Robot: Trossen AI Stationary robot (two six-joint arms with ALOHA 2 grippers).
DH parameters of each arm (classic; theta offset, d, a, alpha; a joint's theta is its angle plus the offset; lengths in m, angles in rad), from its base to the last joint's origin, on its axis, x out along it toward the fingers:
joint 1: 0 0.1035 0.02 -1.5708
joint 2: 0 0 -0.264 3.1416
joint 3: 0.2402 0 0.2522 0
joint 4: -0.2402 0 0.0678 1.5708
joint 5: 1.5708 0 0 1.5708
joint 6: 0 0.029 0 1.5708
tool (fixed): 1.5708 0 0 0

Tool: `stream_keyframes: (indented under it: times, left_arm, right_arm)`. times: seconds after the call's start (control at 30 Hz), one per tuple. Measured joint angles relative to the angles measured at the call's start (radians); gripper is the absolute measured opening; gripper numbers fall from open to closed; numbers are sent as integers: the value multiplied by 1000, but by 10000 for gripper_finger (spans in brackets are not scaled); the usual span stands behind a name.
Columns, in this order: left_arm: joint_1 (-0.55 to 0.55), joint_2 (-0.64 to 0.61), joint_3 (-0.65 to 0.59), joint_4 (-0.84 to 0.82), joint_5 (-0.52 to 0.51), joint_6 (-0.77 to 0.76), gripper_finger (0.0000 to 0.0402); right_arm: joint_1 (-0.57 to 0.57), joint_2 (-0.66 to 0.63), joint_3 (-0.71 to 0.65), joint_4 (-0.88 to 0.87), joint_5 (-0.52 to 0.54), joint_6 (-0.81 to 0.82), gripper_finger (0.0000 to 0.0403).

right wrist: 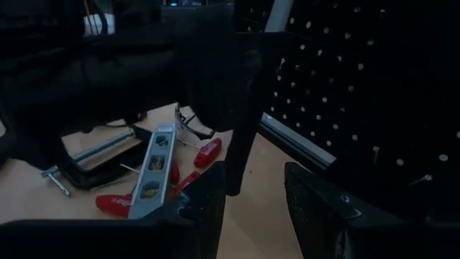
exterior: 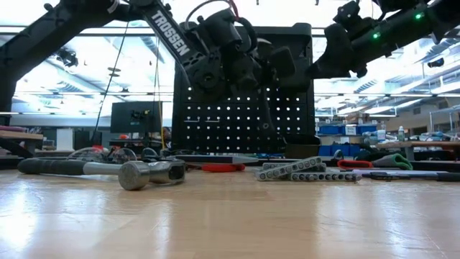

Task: Hang tools onto peg board
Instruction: Hang the top hammer onto the peg board

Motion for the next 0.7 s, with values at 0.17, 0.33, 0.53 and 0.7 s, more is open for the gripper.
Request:
stream_keyframes:
  times: [0.17,0.33,0.53,0.7]
  left_arm:
    - [18,0,0,-16,5,-40,74]
    - [35,-1,0,-18,29,-45,74]
    - [55,-2,0,-120,34,-95,74]
    - [66,-2,-1,-216,28,-165,74]
  right_arm:
    - [0,0,0,0,0,3,151]
    - [0,1,0,8,0,3,151]
    - [0,1,0,8,-1,3,151]
    - [0,1,0,10,-1,3,151]
